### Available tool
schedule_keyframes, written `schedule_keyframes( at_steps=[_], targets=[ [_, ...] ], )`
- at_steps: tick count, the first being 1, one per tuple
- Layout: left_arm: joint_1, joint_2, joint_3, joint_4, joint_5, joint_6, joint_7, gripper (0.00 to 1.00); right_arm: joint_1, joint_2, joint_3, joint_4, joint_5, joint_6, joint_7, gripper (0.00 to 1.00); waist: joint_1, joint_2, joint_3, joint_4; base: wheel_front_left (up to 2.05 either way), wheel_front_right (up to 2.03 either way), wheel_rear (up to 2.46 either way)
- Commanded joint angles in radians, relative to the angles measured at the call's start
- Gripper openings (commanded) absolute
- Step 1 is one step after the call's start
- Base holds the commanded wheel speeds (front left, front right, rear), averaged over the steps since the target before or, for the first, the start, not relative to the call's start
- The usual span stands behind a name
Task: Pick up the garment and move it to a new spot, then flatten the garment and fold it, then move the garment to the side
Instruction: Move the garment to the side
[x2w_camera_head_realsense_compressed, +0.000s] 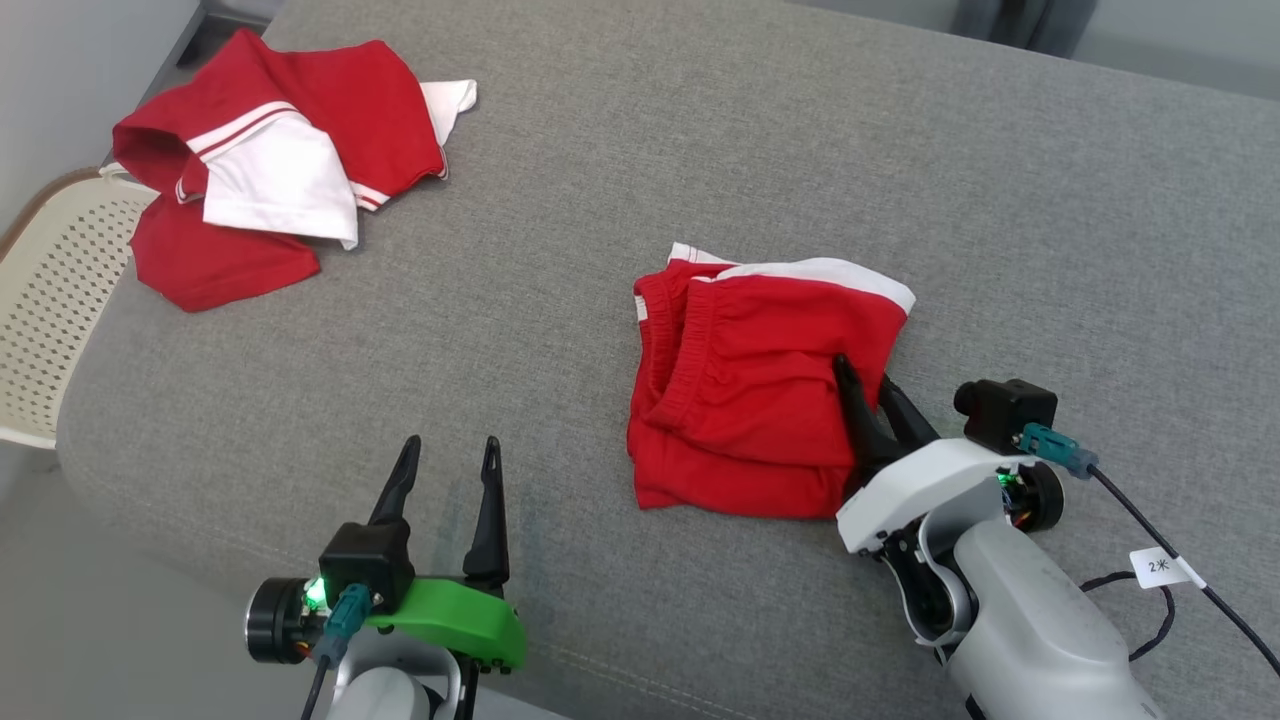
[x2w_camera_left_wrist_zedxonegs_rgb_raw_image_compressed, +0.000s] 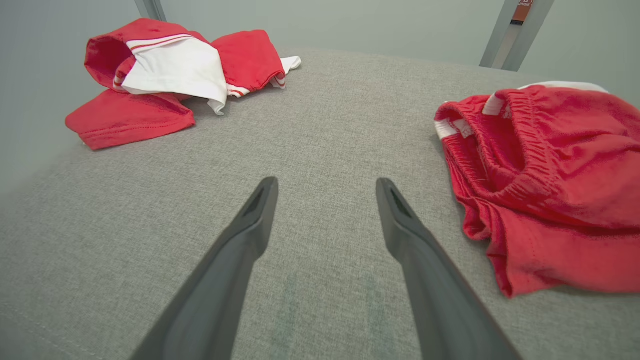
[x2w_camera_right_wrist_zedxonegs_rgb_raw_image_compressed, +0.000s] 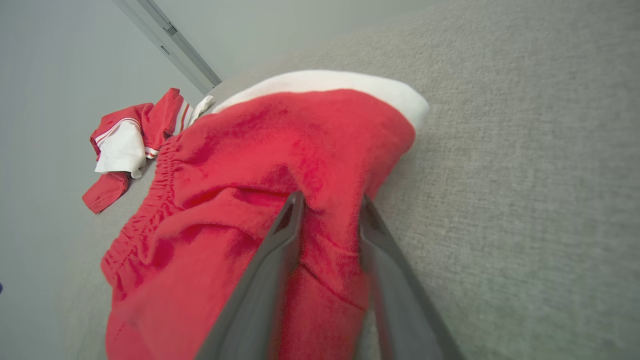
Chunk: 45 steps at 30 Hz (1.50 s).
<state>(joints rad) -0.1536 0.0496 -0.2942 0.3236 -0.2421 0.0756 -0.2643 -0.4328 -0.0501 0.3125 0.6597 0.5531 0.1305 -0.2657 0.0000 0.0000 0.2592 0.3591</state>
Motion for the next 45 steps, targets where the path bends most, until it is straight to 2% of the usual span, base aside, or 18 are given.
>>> schedule_keyframes(
  at_steps=[1,4,9,16,20,26,31,35,40,42,45],
  targets=[
    [-0.008,0.002,0.004,-0.008,-0.009,0.009,0.000,1.00,0.012,-0.002,0.001,0.004,-0.001,0.000,0.002,0.00,0.0000,0.0000,0.010,-0.018,0.00,0.00,0.00],
    [-0.019,0.002,0.004,-0.009,-0.004,0.004,0.000,1.00,0.015,-0.003,-0.006,-0.010,-0.010,0.000,0.002,0.00,0.0000,0.0000,0.007,-0.065,0.00,0.00,0.00],
    [-0.040,0.003,0.018,-0.012,0.011,-0.007,0.000,1.00,0.028,-0.004,-0.020,-0.059,-0.005,-0.001,0.002,0.00,0.0000,0.0000,-0.016,-0.238,0.00,0.00,0.00],
    [-0.083,0.003,0.028,0.007,0.040,-0.033,0.000,1.00,0.024,-0.002,-0.004,-0.088,0.006,-0.001,0.002,0.00,0.0000,0.0000,-0.026,-0.516,0.00,0.00,0.00],
    [-0.101,0.004,0.014,0.020,0.047,-0.049,0.000,1.00,0.035,-0.001,-0.008,-0.095,0.008,-0.001,0.002,0.00,0.0000,0.0000,-0.018,-0.646,0.00,0.00,0.00],
    [-0.120,0.005,-0.005,0.042,0.060,-0.067,0.000,1.00,0.046,0.000,0.007,-0.092,-0.006,-0.001,0.002,0.00,0.0000,0.0000,0.009,-0.783,0.00,0.00,0.00],
    [-0.134,0.005,0.001,0.063,0.069,-0.090,0.000,1.00,0.017,-0.001,-0.003,-0.083,-0.101,-0.001,0.002,0.00,0.0000,0.0000,0.044,-0.827,0.00,0.00,0.00],
    [-0.153,0.005,0.009,0.081,0.101,-0.106,0.000,1.00,-0.033,-0.010,-0.052,-0.030,-0.207,-0.001,0.002,0.00,0.0000,0.0000,0.077,-0.812,0.00,0.00,0.00],
    [-0.178,0.007,0.029,0.085,0.129,-0.119,0.000,1.00,-0.139,-0.107,-0.119,0.068,-0.338,-0.001,0.001,0.00,0.0000,0.0000,0.125,-0.740,0.00,0.00,0.00],
    [-0.182,0.008,0.036,0.083,0.138,-0.121,0.000,1.00,-0.184,-0.167,-0.118,0.128,-0.399,-0.001,0.002,0.00,0.0000,0.0000,0.139,-0.707,0.00,0.00,0.00],
    [-0.191,0.007,0.041,0.073,0.151,-0.127,0.000,1.00,-0.256,-0.253,-0.169,0.229,-0.467,-0.001,0.001,0.00,0.0000,0.0000,0.160,-0.653,0.00,0.00,0.00]
  ],
)
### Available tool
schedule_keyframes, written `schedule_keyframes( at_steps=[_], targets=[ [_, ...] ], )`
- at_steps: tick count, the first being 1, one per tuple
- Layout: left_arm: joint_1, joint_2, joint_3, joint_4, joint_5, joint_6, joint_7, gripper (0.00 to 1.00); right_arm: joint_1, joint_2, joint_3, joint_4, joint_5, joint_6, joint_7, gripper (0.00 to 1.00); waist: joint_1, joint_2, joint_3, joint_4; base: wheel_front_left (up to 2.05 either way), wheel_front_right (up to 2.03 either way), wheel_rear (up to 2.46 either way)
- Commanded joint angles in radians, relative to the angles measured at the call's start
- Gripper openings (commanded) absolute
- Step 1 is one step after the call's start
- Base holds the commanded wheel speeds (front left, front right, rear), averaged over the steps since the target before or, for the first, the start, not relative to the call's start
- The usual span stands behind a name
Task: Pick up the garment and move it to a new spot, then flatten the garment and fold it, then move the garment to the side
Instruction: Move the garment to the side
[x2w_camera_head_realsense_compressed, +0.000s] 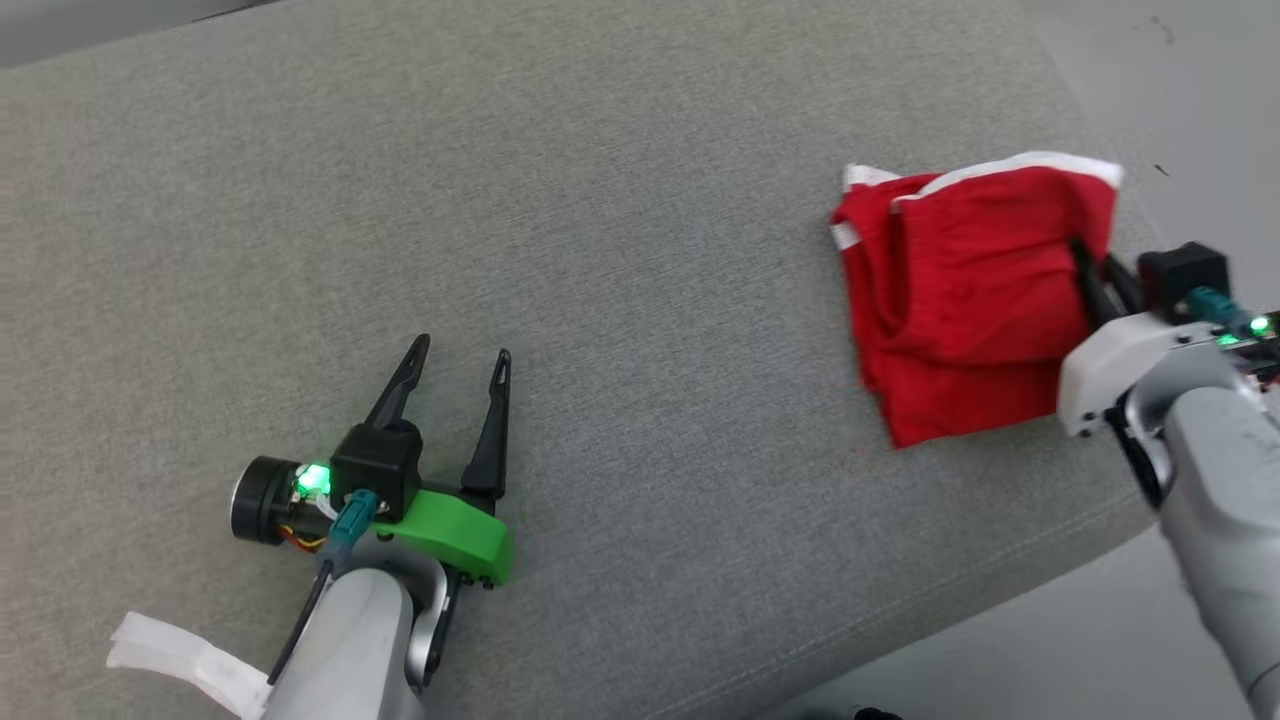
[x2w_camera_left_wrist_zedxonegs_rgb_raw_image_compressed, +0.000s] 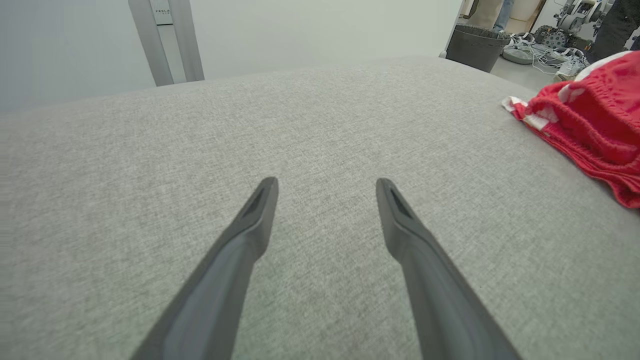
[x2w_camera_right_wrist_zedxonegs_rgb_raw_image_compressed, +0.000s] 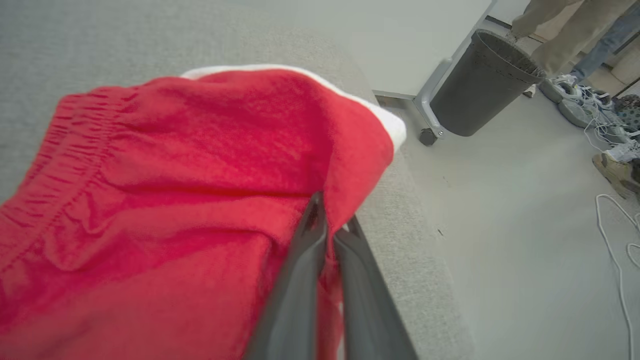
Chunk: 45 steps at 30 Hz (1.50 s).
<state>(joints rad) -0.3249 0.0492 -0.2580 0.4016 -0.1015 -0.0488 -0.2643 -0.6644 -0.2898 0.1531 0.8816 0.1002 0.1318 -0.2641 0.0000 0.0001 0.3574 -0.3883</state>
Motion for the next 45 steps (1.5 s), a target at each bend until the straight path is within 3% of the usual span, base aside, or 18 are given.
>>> schedule_keyframes(
  at_steps=[1,9,11,16,19,24,31,37,45],
  targets=[
    [-0.023,0.007,0.006,-0.008,0.014,-0.004,0.000,1.00,-0.042,-0.034,-0.035,0.034,-0.029,-0.002,0.000,0.00,0.0000,-0.0001,0.068,0.110,0.00,0.00,0.00],
    [-0.012,0.005,0.019,-0.034,0.023,0.003,0.000,1.00,-0.132,-0.117,-0.263,0.135,-0.167,-0.002,0.000,0.00,0.0000,-0.0001,0.104,0.199,0.00,0.00,0.00],
    [-0.007,0.005,0.025,-0.039,0.024,0.006,0.000,1.00,-0.138,-0.113,-0.346,0.145,-0.210,-0.002,0.000,1.00,0.0000,-0.0001,0.107,0.209,0.00,0.00,0.00],
    [-0.005,0.005,0.037,-0.055,0.011,0.012,0.000,1.00,-0.142,-0.057,-0.526,0.042,-0.295,-0.002,0.000,1.00,0.0000,-0.0001,0.099,0.226,0.00,0.00,0.00],
    [-0.002,0.004,0.043,-0.072,-0.012,0.021,0.000,1.00,-0.105,0.012,-0.547,-0.094,-0.289,-0.002,0.000,1.00,0.0000,-0.0001,0.078,0.237,0.00,0.00,0.00],
    [0.011,0.004,0.046,-0.095,-0.045,0.040,0.000,1.00,-0.007,0.132,-0.476,-0.322,-0.177,-0.002,0.000,1.00,0.0000,-0.0001,0.026,0.268,0.00,0.00,0.00],
    [0.054,0.004,0.052,-0.126,-0.075,0.072,0.000,1.00,0.193,0.213,-0.306,-0.493,-0.053,-0.002,0.000,1.00,0.0000,-0.0001,-0.047,0.323,0.00,0.00,0.00],
    [0.096,0.004,0.054,-0.126,-0.068,0.097,0.000,1.00,0.332,0.237,-0.241,-0.524,-0.034,-0.002,0.000,1.00,0.0000,-0.0001,-0.103,0.367,0.00,0.00,0.00],
    [0.152,0.004,0.065,-0.099,-0.070,0.115,0.000,1.00,0.402,0.237,-0.220,-0.489,0.076,-0.002,0.000,1.00,0.0000,-0.0001,-0.173,0.398,0.00,0.00,0.00]
  ],
)
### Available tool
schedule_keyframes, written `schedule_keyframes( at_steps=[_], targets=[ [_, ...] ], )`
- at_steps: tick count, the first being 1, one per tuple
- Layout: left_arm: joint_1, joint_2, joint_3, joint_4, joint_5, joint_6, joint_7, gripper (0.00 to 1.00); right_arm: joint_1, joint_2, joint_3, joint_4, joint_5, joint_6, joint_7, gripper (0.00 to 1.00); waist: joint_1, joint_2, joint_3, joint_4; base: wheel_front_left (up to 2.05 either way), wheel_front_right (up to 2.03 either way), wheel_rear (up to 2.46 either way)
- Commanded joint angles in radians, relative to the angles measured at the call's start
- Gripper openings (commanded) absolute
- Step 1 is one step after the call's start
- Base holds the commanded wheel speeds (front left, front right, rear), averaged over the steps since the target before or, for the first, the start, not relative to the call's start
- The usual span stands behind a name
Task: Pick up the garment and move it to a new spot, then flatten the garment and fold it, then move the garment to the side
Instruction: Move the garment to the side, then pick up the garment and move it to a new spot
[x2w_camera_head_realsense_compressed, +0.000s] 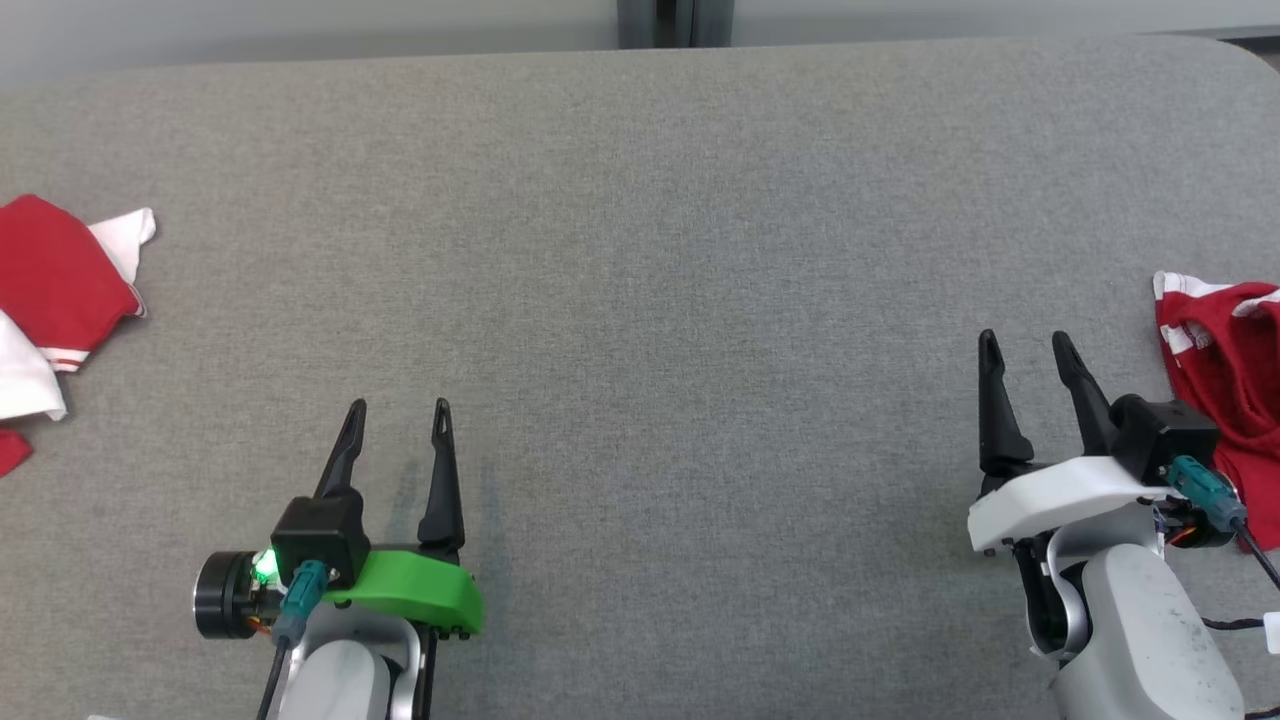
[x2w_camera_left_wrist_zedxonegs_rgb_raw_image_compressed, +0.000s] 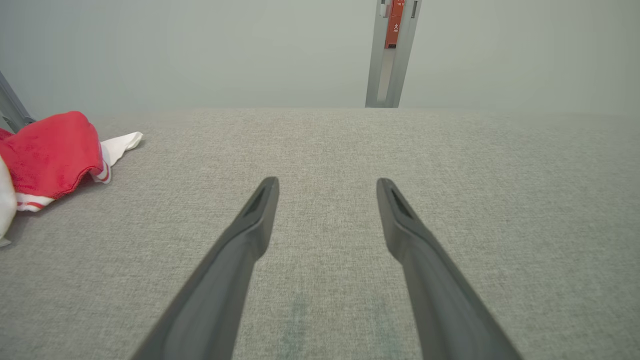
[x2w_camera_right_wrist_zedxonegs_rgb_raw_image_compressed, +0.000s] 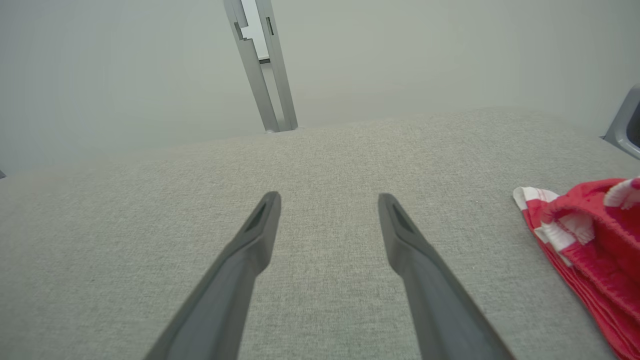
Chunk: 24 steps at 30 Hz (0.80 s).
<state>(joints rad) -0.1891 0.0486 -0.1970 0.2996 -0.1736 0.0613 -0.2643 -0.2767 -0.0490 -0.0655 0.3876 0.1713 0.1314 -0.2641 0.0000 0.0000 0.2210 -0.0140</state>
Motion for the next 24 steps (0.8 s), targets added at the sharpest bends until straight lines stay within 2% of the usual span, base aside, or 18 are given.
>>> schedule_keyframes(
  at_steps=[1,8,16,24],
  targets=[
    [0.023,0.004,0.008,0.006,-0.002,0.009,0.000,1.00,0.019,-0.005,0.007,0.008,0.007,-0.001,0.000,1.00,0.0000,0.0000,-0.046,0.025,0.00,0.00,0.00],
    [0.074,0.004,0.048,0.011,-0.025,0.021,0.000,1.00,0.046,-0.004,0.032,0.004,0.017,-0.001,0.000,1.00,0.0000,0.0000,-0.110,0.025,0.00,0.00,0.00],
    [0.134,0.004,0.096,0.010,-0.010,0.008,0.000,1.00,0.086,-0.004,0.042,-0.006,0.024,-0.001,0.000,1.00,0.0000,0.0000,-0.182,0.016,0.00,0.00,0.00],
    [0.137,0.004,0.107,0.002,-0.015,0.005,0.000,1.00,0.107,-0.004,0.063,-0.017,0.027,-0.001,0.000,1.00,0.0000,0.0000,-0.175,0.022,0.00,0.00,0.00]
  ],
)
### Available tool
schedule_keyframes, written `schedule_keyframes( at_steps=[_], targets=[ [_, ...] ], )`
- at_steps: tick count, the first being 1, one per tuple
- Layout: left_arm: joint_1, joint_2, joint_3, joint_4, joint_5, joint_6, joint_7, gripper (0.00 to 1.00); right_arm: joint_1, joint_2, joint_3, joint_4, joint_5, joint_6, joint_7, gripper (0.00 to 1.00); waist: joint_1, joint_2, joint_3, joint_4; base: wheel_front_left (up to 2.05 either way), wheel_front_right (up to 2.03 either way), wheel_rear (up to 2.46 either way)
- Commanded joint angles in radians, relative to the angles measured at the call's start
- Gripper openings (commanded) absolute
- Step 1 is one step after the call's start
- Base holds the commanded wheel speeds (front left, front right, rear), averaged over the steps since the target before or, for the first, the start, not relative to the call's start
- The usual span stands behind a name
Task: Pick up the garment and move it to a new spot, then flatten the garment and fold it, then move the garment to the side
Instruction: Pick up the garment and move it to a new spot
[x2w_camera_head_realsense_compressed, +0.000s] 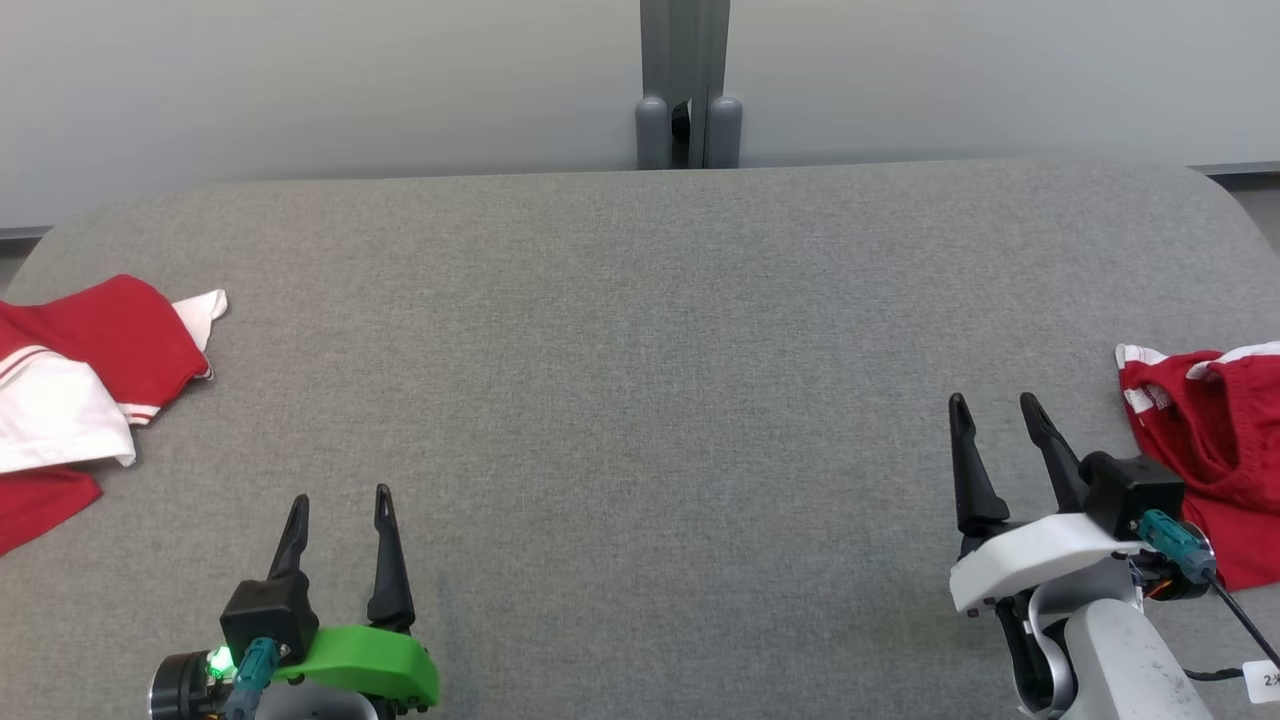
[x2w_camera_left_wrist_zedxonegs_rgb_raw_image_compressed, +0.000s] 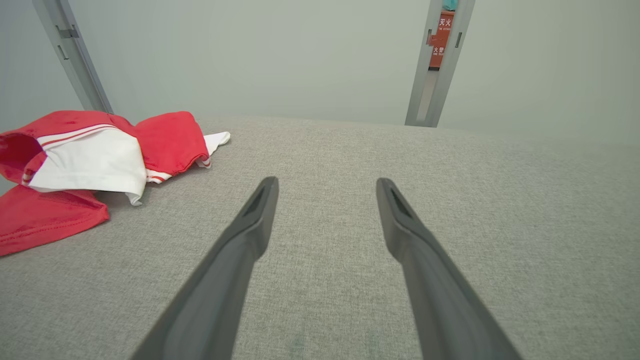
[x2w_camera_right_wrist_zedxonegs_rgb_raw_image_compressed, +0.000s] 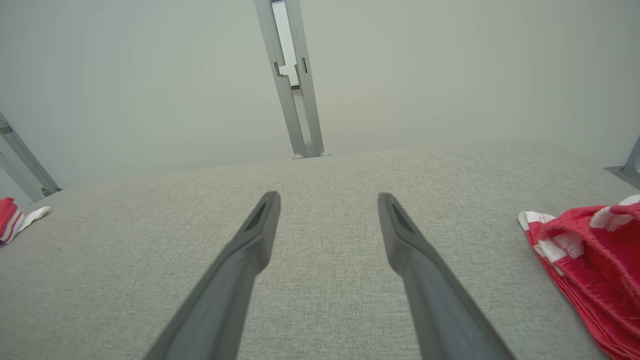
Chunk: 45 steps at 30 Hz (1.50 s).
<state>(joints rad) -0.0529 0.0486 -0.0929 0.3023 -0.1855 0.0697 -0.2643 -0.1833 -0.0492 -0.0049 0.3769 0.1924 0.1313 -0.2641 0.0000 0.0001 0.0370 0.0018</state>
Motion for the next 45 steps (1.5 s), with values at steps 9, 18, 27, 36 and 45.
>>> schedule_keyframes(
  at_steps=[9,18,27,36,45],
  targets=[
    [-0.037,0.004,0.010,0.003,-0.011,0.010,0.000,1.00,-0.006,-0.003,0.031,-0.017,0.004,-0.001,0.000,1.00,0.0000,-0.0001,0.060,0.111,0.00,0.00,0.00],
    [-0.028,0.004,0.042,0.005,-0.019,0.020,0.000,1.00,-0.008,-0.003,0.067,-0.022,-0.011,-0.001,0.000,1.00,0.0000,-0.0001,0.082,0.311,0.00,0.00,0.00],
    [0.019,0.004,0.091,0.015,-0.024,0.020,0.000,1.00,-0.002,-0.004,0.114,-0.010,-0.011,-0.001,0.000,1.00,0.0000,-0.0001,0.078,0.461,0.00,0.00,0.00],
    [0.049,0.003,0.139,0.007,-0.056,0.011,0.000,1.00,-0.015,-0.004,0.150,-0.011,-0.027,-0.001,0.000,1.00,0.0000,-0.0001,0.102,0.492,0.00,0.00,0.00],
    [-0.062,0.003,0.149,0.053,-0.132,-0.013,0.000,1.00,-0.046,-0.004,0.157,-0.032,-0.074,-0.001,0.000,1.00,0.0000,-0.0001,0.198,0.428,0.00,0.00,0.00]
  ],
)
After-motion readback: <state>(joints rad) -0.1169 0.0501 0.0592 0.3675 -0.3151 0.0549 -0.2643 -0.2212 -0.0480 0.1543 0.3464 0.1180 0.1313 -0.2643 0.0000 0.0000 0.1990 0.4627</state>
